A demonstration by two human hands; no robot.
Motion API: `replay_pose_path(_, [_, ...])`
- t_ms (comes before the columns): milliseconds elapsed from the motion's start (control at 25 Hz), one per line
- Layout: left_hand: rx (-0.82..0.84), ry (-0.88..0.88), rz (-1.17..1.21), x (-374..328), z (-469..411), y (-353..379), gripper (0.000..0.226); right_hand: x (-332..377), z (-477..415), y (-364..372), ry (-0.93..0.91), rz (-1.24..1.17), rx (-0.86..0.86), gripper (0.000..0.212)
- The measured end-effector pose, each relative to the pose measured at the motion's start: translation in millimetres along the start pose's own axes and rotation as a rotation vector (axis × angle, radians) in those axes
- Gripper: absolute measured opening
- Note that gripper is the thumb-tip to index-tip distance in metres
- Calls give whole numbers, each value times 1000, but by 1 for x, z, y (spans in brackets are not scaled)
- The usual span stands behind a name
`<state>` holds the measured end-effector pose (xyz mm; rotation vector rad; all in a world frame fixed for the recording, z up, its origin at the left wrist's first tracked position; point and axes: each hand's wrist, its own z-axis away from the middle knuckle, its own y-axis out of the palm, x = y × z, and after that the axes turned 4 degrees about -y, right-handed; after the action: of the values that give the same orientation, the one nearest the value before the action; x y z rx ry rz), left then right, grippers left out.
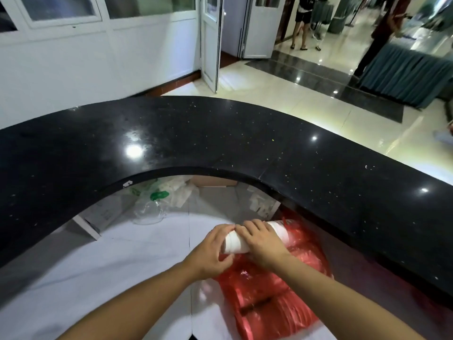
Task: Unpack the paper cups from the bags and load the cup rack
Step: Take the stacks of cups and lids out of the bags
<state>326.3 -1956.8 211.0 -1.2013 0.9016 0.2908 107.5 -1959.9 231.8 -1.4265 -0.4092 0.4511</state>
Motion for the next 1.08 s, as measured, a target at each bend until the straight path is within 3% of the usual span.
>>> replay_pose_path(120, [94,-94,-118,-11,-10,-3,88,14,4,5,-22,20,-46,76])
replay_pose_path(200, [71,-116,-136,-18,-9,-2,77,21,9,7,-7,16,-61,75])
replay_pose_path(320, [-38,-155,-62,-24,5,-9,72,25,15,5,-2,25,-74,81])
replay_pose_path(600, [-196,-201,55,-13,88,-49,70,19,31,-14,235,61,-81,105])
replay_pose_path(760, [-333,-298,89,-19,175,-51,69,55,37,-25,25,-18,-79,90])
replay_pose_path(1080, [-647,-546,157,-17,354,-28,71,194,43,-36,-436,4,-159,93])
